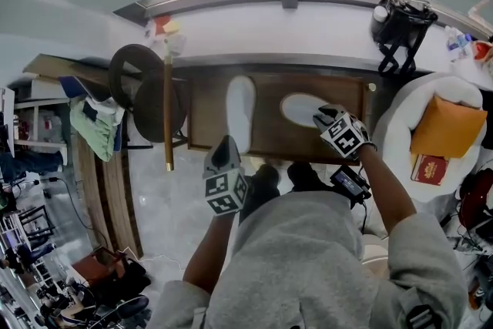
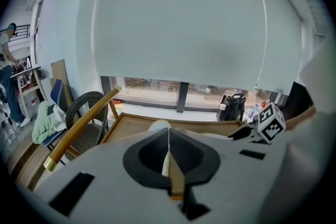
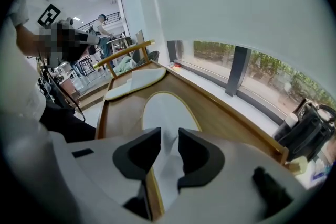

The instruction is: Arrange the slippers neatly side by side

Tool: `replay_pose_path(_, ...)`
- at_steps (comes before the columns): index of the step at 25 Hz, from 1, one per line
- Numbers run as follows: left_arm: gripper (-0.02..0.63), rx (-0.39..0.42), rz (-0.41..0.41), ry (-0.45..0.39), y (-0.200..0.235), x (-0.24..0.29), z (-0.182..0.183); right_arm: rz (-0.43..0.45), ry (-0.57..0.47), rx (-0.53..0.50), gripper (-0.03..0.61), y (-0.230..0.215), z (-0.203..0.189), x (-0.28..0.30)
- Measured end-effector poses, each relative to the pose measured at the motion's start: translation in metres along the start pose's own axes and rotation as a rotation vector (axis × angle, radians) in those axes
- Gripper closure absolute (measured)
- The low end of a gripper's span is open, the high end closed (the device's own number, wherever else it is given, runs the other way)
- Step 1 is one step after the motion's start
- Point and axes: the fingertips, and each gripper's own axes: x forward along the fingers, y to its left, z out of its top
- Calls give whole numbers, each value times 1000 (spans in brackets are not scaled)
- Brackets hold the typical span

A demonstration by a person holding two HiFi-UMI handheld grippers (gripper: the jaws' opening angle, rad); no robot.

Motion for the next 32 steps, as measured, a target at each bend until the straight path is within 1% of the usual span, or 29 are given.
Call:
replay_pose_path(3, 595, -19, 16, 0, 8, -3, -2, 13, 42, -19, 479, 3, -8, 9)
replay_pose_path(6, 595, -34, 31, -1, 15, -5, -4, 16, 60, -11, 484, 3, -10, 13)
replay_pose_path(9, 595, -46, 41, 1, 22, -6, -7, 14, 70, -24, 523, 4, -9, 15)
replay_pose_path(12, 595, -54, 43, 6, 25, -5, -12, 15, 77, -37, 537, 7, -10, 18)
replay_pose_path(21, 595, -56, 17, -5, 23, 0, -8, -8, 45, -11, 540, 9, 8, 11)
replay_pose_path(29, 595, -63, -5, -3, 25, 3, -6, -43, -4, 51, 541, 11, 26, 4)
replay_pose_path(32, 595, -60, -22, -4, 27, 7, -6, -55, -34, 93, 541, 12, 37, 3)
